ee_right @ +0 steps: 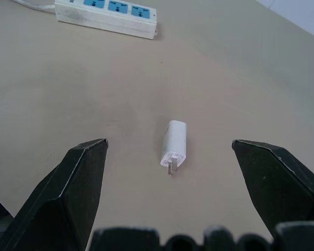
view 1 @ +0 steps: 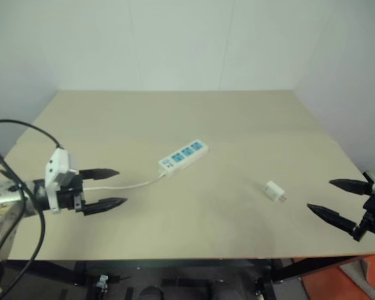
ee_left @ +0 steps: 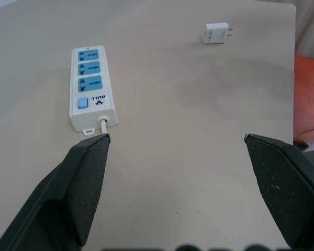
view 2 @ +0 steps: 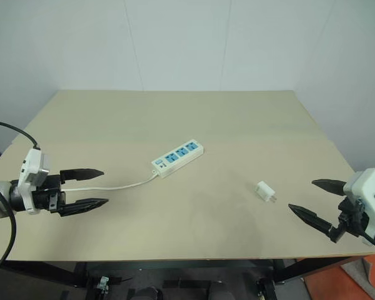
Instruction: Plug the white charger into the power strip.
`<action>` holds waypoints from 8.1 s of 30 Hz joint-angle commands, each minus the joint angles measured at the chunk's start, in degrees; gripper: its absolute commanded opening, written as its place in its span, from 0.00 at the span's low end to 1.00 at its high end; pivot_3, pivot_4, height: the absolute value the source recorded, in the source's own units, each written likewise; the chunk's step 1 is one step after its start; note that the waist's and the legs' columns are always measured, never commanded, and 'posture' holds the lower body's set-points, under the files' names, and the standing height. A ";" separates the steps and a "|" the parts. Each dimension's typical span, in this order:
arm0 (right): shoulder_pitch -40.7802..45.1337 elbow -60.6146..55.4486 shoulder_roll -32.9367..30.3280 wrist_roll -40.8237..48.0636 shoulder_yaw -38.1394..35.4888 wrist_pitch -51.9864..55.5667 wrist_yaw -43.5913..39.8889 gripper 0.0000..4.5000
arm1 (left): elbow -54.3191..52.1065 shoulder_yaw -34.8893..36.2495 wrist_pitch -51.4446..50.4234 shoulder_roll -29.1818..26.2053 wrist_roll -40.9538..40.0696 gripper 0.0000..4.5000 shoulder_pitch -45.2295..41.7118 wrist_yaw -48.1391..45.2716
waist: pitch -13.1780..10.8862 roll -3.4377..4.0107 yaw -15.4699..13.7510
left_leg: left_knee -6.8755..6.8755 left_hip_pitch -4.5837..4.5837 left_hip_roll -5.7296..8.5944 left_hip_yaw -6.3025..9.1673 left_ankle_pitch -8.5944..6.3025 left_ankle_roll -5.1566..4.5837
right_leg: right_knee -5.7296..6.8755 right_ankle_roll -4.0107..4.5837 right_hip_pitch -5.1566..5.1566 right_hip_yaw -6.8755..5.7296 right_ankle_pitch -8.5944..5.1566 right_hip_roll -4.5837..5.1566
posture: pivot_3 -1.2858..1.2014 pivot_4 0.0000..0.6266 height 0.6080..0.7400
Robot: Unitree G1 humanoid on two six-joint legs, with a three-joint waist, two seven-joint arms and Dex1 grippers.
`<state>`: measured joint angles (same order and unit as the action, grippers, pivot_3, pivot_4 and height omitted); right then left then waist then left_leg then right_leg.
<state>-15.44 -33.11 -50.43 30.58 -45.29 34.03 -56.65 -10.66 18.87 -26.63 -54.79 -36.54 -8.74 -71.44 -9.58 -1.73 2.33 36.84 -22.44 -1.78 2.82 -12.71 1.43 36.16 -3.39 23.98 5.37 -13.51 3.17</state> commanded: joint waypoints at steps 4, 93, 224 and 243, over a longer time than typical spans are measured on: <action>0.61 -0.96 -0.96 0.74 -0.30 -0.78 0.57 1.00 | -1.42 -0.12 -0.29 -0.20 -1.09 1.00 -1.32 0.09 | 0.00 0.00 -0.01 | 0.00 0.01 0.00 0.00 0.00 0.00 | 0.01 0.00 -0.01 0.00 0.00 0.00 | 0.52 0.24 1.00; -1.11 -9.63 2.83 5.73 5.18 -0.34 8.95 1.00 | 29.71 -20.67 28.73 28.34 21.72 0.99 -14.56 1.24 | -0.02 -0.05 -1.48 | 0.14 0.42 0.14 0.15 0.00 0.00 | -0.17 -0.23 -0.76 -0.06 0.10 0.07 | 0.52 0.24 1.00; 74.19 53.60 5.50 -26.36 83.16 33.07 -3.36 0.26 | 35.84 -28.37 34.99 26.57 23.92 0.73 -15.00 -9.65 | 0.64 0.76 1.36 | 0.14 -0.18 0.09 0.14 0.01 -0.02 | 0.07 0.29 0.14 0.00 0.39 -0.02 | 0.52 0.24 1.00; 64.02 29.15 11.65 -14.35 45.31 27.86 8.27 0.26 | 44.61 -28.35 38.24 27.70 24.60 0.73 -22.62 -11.31 | 0.60 0.75 1.27 | 0.15 -0.28 0.11 0.19 0.01 -0.03 | 0.08 0.32 0.18 -0.02 0.42 -0.01 | 0.52 0.24 1.00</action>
<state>49.46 0.93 -39.64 13.62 4.46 64.98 -49.28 33.18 -9.12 11.03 -26.87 -13.26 -30.91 -82.84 -8.97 -0.97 3.61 37.00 -22.71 -1.67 3.03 -12.70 1.40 36.24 -3.07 24.15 5.32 -13.08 3.16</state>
